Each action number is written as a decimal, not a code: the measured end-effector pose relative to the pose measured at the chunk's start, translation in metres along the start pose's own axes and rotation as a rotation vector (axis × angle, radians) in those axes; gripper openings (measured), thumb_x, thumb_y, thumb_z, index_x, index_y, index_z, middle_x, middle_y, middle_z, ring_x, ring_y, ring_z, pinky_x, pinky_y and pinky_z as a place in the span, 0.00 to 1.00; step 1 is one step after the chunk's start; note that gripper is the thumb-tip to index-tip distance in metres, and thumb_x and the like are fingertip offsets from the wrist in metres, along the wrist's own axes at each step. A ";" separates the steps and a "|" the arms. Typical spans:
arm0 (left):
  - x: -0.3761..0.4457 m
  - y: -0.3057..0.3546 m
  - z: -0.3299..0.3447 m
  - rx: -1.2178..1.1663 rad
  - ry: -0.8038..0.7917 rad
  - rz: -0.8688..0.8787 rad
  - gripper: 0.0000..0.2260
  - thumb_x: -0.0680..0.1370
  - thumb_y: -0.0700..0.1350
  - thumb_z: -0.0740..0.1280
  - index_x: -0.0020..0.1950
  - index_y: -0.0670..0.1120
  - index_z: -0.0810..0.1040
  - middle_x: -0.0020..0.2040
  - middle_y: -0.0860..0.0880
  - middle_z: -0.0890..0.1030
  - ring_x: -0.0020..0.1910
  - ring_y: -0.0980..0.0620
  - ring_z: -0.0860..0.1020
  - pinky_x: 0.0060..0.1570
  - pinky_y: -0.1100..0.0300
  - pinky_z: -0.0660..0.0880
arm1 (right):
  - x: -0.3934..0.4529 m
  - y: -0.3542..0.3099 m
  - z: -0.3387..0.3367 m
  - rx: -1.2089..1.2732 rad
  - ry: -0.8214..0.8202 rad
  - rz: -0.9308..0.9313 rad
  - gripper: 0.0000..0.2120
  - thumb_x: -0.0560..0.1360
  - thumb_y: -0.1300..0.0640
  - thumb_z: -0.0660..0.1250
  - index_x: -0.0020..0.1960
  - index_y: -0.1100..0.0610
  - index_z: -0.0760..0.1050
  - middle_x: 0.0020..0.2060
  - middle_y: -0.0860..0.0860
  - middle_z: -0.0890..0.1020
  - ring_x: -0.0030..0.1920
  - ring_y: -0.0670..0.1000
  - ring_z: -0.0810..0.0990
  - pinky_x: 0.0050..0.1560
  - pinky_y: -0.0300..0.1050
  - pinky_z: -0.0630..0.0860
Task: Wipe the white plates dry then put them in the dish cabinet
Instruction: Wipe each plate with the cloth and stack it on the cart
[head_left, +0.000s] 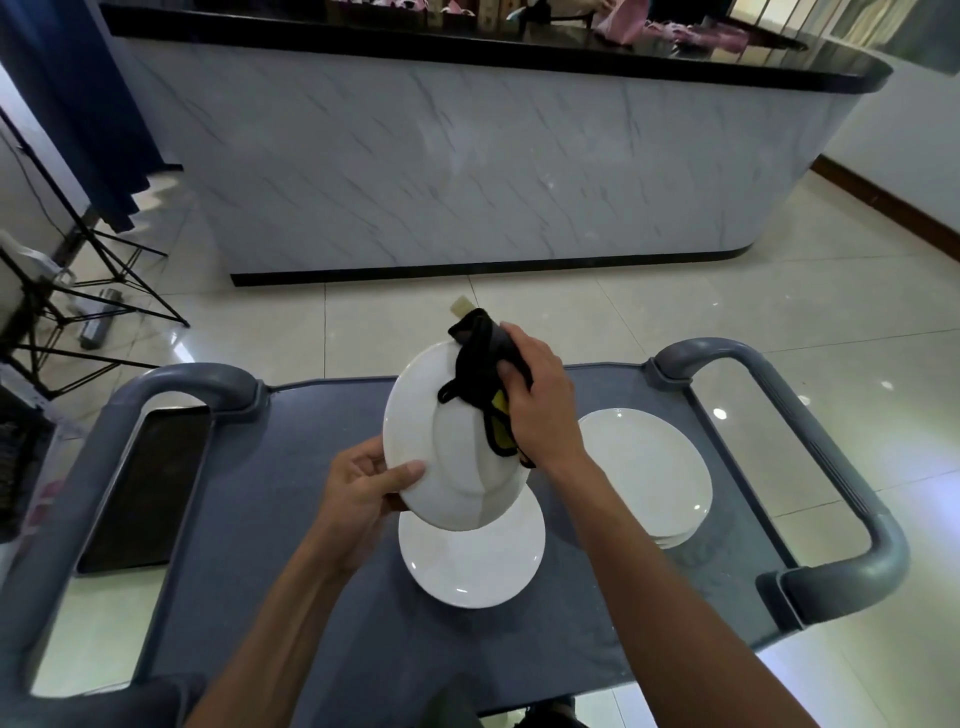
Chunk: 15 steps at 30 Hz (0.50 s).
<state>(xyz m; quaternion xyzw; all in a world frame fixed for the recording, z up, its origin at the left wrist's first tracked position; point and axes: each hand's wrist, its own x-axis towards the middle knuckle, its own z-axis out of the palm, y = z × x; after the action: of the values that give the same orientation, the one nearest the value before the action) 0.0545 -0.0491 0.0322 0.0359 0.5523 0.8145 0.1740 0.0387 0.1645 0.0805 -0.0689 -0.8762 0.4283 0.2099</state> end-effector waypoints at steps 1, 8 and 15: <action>0.000 0.001 -0.001 -0.011 0.012 0.002 0.10 0.69 0.37 0.73 0.50 0.42 0.86 0.48 0.38 0.85 0.43 0.42 0.84 0.36 0.48 0.82 | 0.000 0.001 -0.002 0.029 0.003 0.027 0.21 0.81 0.61 0.63 0.73 0.51 0.71 0.65 0.47 0.77 0.65 0.50 0.73 0.67 0.42 0.67; 0.001 0.004 -0.006 -0.187 0.044 -0.021 0.10 0.71 0.36 0.68 0.48 0.44 0.86 0.47 0.42 0.86 0.44 0.45 0.84 0.38 0.50 0.82 | -0.009 0.011 -0.015 0.248 0.048 0.190 0.20 0.81 0.63 0.61 0.70 0.48 0.74 0.63 0.44 0.80 0.64 0.45 0.76 0.69 0.48 0.72; 0.013 0.008 -0.002 -0.306 0.097 -0.033 0.12 0.72 0.38 0.68 0.52 0.44 0.85 0.52 0.43 0.85 0.48 0.46 0.84 0.41 0.50 0.82 | -0.037 0.017 -0.009 0.225 0.077 0.124 0.22 0.80 0.64 0.63 0.69 0.45 0.74 0.60 0.38 0.79 0.64 0.43 0.75 0.66 0.44 0.72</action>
<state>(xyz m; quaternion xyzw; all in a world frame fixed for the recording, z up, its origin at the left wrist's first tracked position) 0.0399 -0.0494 0.0371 -0.0396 0.4298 0.8871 0.1637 0.0755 0.1708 0.0607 -0.1155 -0.8080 0.5331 0.2228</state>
